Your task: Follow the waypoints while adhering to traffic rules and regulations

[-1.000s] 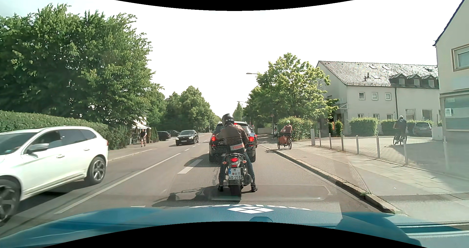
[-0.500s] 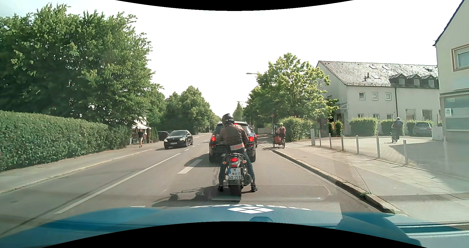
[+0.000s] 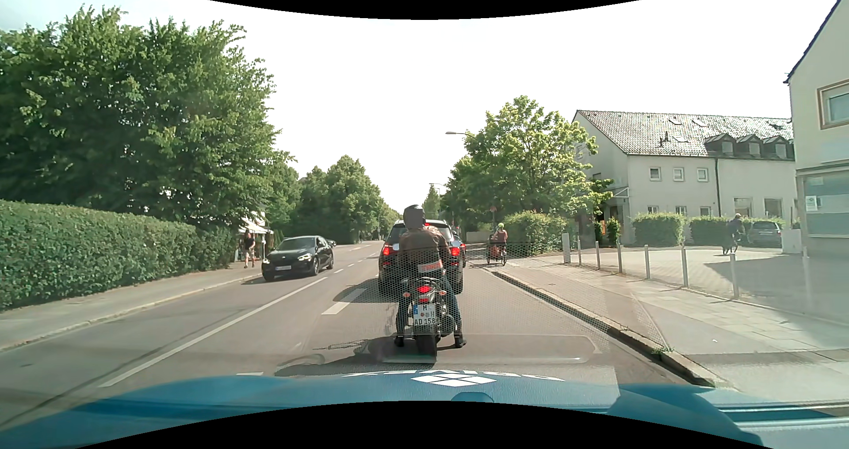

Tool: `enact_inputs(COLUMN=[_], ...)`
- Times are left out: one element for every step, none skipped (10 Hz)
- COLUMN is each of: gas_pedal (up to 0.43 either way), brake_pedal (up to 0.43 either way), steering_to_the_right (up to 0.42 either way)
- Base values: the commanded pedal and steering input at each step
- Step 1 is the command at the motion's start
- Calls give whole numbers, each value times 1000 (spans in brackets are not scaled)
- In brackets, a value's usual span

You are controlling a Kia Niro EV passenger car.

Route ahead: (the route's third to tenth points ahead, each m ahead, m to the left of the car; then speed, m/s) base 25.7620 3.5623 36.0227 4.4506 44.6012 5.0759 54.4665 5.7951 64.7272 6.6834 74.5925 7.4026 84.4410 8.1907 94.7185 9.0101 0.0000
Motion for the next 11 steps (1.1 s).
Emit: enact_inputs(gas_pedal=[0, 0, 0, 0, 0, 0, 0, 0, 0, 0, 0], brake_pedal=[311, 311, 311, 311, 311, 311, 311, 311, 311, 311, 311], steering_to_the_right=[-21, -21, -21, -21, -21, -21, -21, -21, -21, -21, -21])
